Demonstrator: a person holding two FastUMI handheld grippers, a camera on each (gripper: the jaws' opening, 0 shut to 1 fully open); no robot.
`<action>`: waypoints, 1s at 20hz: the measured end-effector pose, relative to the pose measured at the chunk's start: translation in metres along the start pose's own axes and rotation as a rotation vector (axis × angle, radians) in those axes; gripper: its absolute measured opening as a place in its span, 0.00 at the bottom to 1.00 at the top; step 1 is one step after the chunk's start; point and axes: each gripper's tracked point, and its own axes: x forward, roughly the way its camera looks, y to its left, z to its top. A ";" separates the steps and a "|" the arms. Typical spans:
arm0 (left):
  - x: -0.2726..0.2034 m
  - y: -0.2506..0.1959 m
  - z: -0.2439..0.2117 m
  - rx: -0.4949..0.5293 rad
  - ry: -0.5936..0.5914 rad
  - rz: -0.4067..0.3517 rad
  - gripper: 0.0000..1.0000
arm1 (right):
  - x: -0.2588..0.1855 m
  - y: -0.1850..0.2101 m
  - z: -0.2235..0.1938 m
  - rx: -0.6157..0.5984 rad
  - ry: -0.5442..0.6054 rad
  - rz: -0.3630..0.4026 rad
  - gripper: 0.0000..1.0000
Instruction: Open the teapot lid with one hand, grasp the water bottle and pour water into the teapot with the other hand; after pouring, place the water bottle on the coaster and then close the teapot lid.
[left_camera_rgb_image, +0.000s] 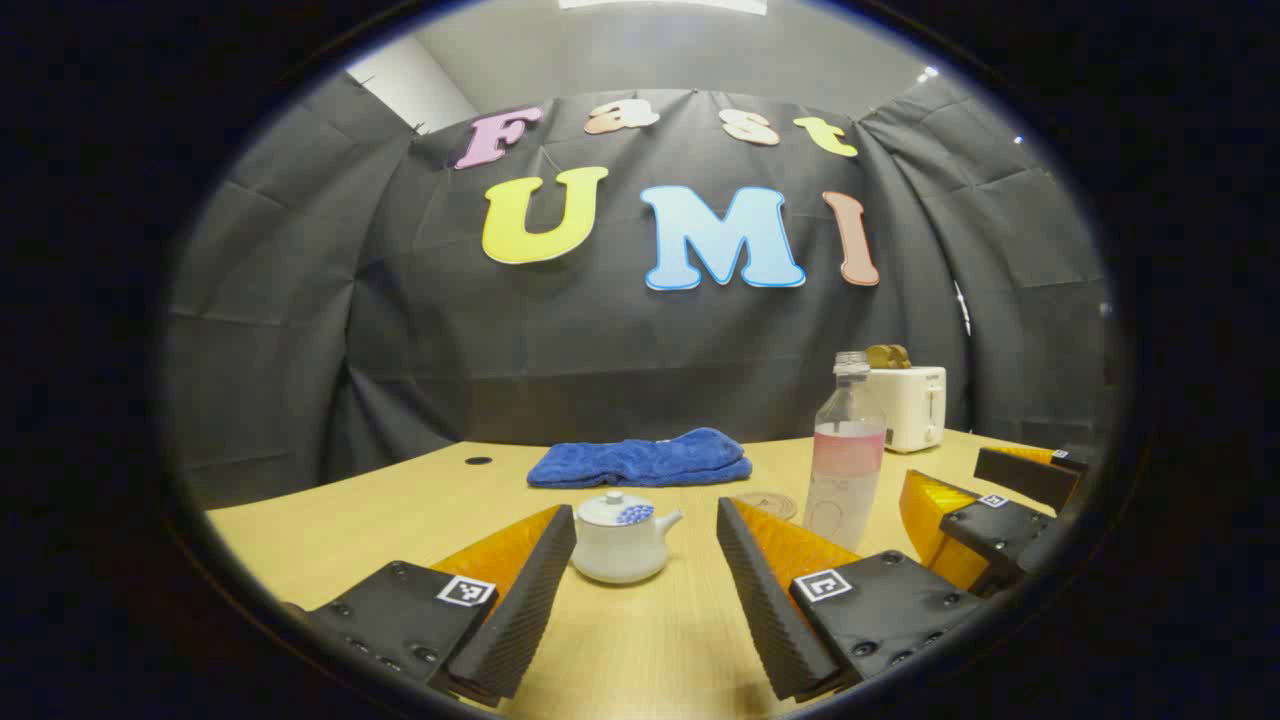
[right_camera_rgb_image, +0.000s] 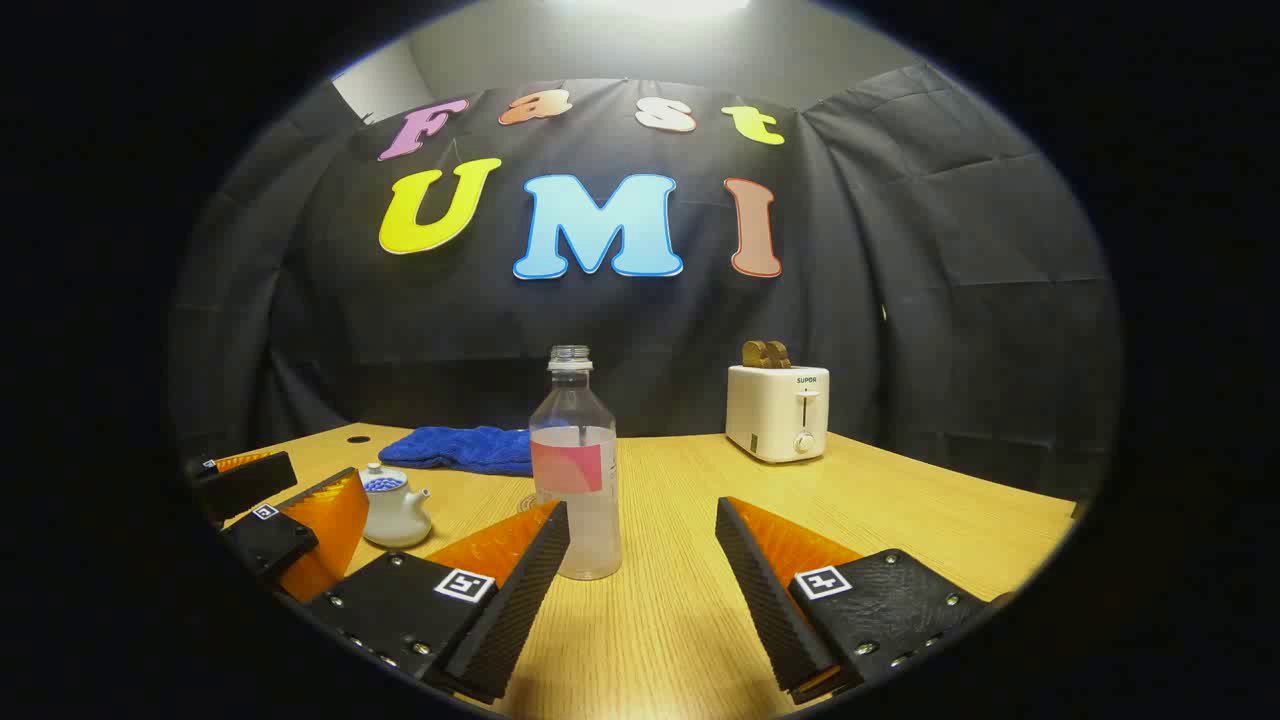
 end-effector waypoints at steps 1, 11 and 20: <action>0.000 0.000 0.000 0.000 0.000 0.000 0.96 | 0.000 0.000 0.001 0.000 0.000 0.000 0.93; 0.000 0.000 0.001 0.000 0.000 0.000 0.96 | 0.000 0.000 0.001 0.000 0.000 -0.001 0.93; 0.001 0.000 0.001 -0.045 -0.003 -0.029 0.96 | 0.000 0.000 0.000 0.000 0.001 -0.001 0.94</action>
